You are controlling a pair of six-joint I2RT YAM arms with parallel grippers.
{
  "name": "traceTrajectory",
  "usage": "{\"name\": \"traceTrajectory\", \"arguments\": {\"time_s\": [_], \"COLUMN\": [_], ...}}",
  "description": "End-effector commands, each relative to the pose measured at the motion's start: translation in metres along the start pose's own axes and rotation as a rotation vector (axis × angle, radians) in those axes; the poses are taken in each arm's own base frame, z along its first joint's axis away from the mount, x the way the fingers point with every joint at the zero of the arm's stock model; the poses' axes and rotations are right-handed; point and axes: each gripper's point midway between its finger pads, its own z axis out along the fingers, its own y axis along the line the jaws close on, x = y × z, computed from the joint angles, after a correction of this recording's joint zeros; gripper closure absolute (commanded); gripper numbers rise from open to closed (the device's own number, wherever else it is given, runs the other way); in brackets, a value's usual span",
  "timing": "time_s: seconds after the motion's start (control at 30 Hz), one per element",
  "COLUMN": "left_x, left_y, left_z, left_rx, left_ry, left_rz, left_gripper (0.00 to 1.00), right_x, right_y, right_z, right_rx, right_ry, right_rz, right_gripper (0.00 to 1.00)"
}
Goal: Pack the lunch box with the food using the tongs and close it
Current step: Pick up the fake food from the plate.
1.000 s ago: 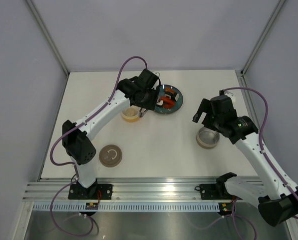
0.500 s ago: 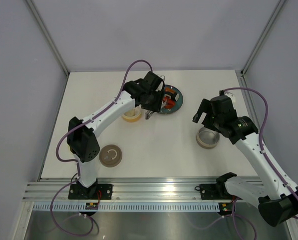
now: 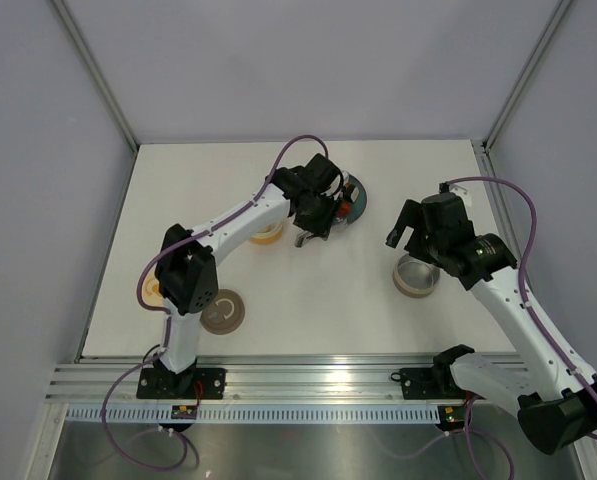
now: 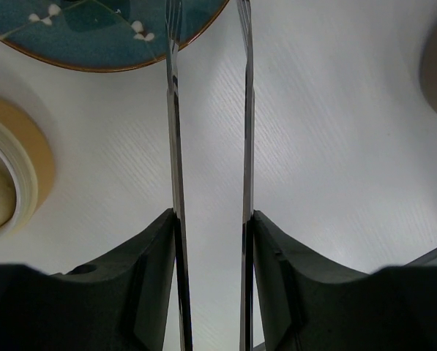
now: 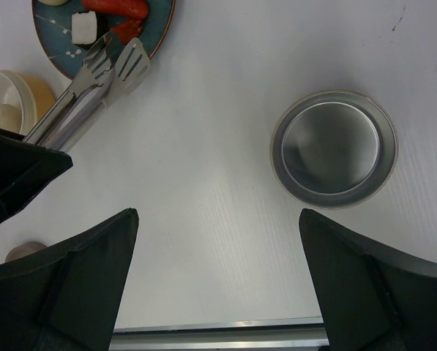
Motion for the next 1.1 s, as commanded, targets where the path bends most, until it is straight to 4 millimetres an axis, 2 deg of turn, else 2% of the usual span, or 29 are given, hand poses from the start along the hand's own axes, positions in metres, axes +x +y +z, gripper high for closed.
{"name": "traceTrajectory", "arguments": {"time_s": [0.0,0.23,0.47,0.6,1.07], "left_x": [-0.025,-0.031,-0.038,-0.045,-0.041], "left_y": [-0.007,-0.004,0.007,0.007,0.012], "left_z": [-0.017,-0.025,-0.021,-0.02,0.003], "left_rx": [0.032,-0.004,-0.069,-0.07,-0.099], "left_ry": [-0.079,-0.11,-0.133,-0.178,-0.145], "left_rz": [0.073,0.115,0.125,0.12,0.115], "left_gripper": [0.54,0.54,0.55,0.55,0.53], "right_x": [-0.006,-0.007,-0.007,-0.008,-0.007], "right_y": [0.001,0.002,0.003,0.003,0.003], "right_z": [-0.001,0.001,0.003,0.002,0.001], "right_rx": [-0.001,0.0,0.0,0.0,0.001], "right_ry": [-0.029,-0.028,-0.022,-0.026,-0.025], "right_rz": [0.01,0.005,0.005,0.006,0.007], "right_gripper": [0.0,0.01,0.0,0.0,0.01]}}
